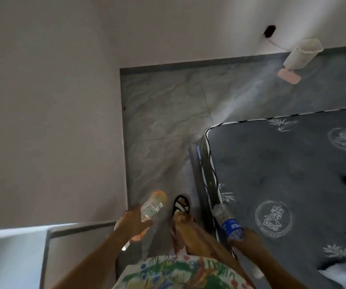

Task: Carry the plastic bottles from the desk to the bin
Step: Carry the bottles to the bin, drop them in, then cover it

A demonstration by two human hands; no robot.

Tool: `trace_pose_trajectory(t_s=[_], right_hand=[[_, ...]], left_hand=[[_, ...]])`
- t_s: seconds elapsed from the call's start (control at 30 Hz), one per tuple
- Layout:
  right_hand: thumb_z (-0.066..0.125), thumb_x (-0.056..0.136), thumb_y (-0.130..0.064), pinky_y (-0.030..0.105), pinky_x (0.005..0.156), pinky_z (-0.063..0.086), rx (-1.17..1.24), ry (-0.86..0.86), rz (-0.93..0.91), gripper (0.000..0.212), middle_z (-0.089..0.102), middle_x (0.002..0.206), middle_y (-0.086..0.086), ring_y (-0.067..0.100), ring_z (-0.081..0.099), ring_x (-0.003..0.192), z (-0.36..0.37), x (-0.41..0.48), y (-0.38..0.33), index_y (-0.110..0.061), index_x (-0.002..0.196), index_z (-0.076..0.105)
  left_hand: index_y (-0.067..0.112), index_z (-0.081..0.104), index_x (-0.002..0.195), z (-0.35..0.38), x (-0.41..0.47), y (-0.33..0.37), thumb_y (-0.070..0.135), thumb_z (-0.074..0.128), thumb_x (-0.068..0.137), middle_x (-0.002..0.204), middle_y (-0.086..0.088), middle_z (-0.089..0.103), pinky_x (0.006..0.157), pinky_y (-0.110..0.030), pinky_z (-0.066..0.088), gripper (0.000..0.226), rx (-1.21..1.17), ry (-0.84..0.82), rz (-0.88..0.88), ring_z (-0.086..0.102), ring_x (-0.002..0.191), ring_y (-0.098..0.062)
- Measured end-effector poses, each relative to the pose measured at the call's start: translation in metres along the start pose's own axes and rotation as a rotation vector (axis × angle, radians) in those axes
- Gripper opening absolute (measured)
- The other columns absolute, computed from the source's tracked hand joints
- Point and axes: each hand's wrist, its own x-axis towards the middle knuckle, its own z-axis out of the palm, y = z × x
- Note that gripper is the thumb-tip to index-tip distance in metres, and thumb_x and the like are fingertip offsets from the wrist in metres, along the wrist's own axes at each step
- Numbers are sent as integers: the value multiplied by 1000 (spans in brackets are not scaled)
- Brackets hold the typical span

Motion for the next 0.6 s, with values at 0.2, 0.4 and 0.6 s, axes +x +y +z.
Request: trace_pose_trajectory(t_s=[0.2, 0.4, 0.6], right_hand=[[73, 73, -24, 30, 76, 50, -7, -41, -82, 32, 69, 95, 13, 23, 64, 82, -58, 61, -100, -6, 97, 63], [67, 70, -40, 34, 81, 53, -61, -79, -159, 46, 69, 100, 11, 26, 66, 92, -93, 112, -211, -9, 104, 61], [65, 64, -44, 28, 69, 46, -47, -40, -194, 51, 65, 99, 7, 22, 64, 85, -125, 169, -313, -15, 106, 56]], left_hand=[[10, 48, 124, -54, 56, 20, 45, 71, 74, 121, -13, 64, 86, -36, 53, 65, 6, 7, -103, 63, 108, -29], [11, 48, 121, -103, 109, 28, 50, 71, 73, 117, -12, 65, 85, -34, 51, 66, -9, 19, -171, 64, 104, -29], [11, 48, 115, -167, 191, 34, 51, 70, 73, 114, -12, 65, 81, -33, 49, 61, -2, -56, -187, 64, 103, -29]])
